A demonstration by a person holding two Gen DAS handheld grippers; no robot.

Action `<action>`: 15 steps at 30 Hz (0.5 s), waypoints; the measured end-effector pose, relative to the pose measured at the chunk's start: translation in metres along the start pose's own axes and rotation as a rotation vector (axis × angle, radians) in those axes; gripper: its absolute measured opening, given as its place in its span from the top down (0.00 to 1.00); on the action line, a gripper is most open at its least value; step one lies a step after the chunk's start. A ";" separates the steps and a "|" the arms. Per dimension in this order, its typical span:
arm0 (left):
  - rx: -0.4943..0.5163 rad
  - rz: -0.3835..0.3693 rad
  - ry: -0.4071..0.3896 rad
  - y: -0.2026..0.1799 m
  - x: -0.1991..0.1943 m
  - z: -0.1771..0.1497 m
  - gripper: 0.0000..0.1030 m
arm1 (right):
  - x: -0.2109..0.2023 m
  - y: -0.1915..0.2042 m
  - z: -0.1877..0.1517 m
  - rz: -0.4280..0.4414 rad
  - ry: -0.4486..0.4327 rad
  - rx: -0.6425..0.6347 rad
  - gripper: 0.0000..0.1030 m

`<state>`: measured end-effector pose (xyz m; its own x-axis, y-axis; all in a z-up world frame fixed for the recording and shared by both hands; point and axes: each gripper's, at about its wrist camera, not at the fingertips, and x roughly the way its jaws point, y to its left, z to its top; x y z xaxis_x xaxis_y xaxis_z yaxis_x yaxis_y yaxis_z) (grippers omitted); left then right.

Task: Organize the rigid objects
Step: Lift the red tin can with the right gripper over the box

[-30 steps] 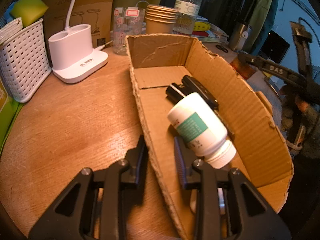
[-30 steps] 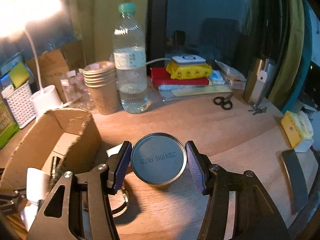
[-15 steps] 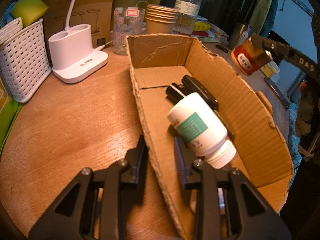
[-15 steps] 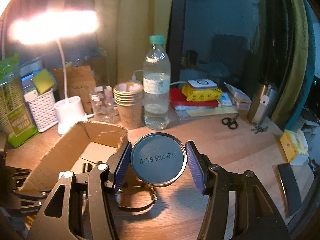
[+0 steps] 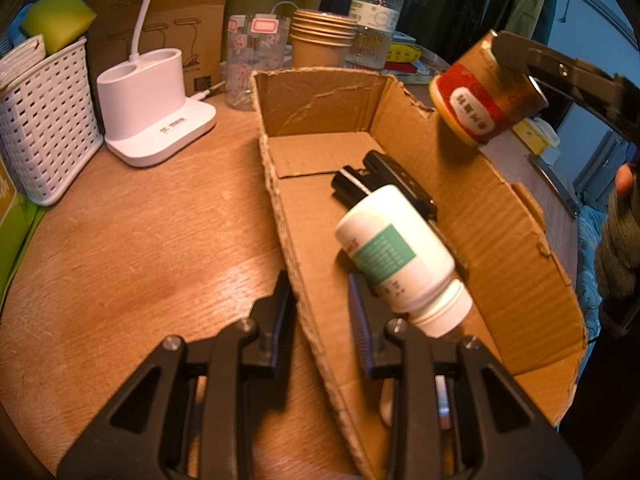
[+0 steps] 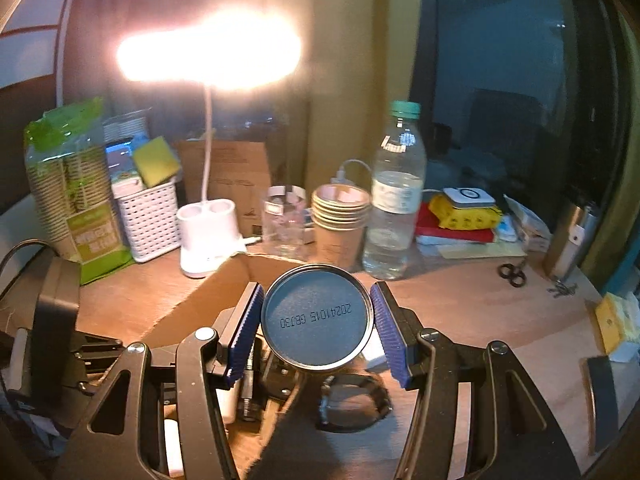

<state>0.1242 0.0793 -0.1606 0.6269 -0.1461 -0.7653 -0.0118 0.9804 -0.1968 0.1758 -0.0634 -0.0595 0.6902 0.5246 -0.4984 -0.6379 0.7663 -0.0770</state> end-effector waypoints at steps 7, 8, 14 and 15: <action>0.000 0.000 0.000 0.000 0.000 0.000 0.71 | 0.005 0.014 0.000 0.033 -0.003 -0.027 0.44; 0.000 0.000 0.000 0.000 0.000 0.000 0.71 | 0.006 0.016 -0.001 0.036 -0.003 -0.031 0.44; 0.000 0.000 0.000 0.000 0.000 0.000 0.71 | 0.011 0.026 -0.001 0.057 0.007 -0.055 0.44; 0.000 0.000 0.000 0.000 0.000 0.000 0.71 | 0.013 0.028 -0.002 0.059 0.012 -0.059 0.44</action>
<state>0.1242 0.0793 -0.1606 0.6269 -0.1463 -0.7653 -0.0117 0.9803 -0.1970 0.1662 -0.0362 -0.0699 0.6471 0.5633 -0.5138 -0.6965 0.7108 -0.0979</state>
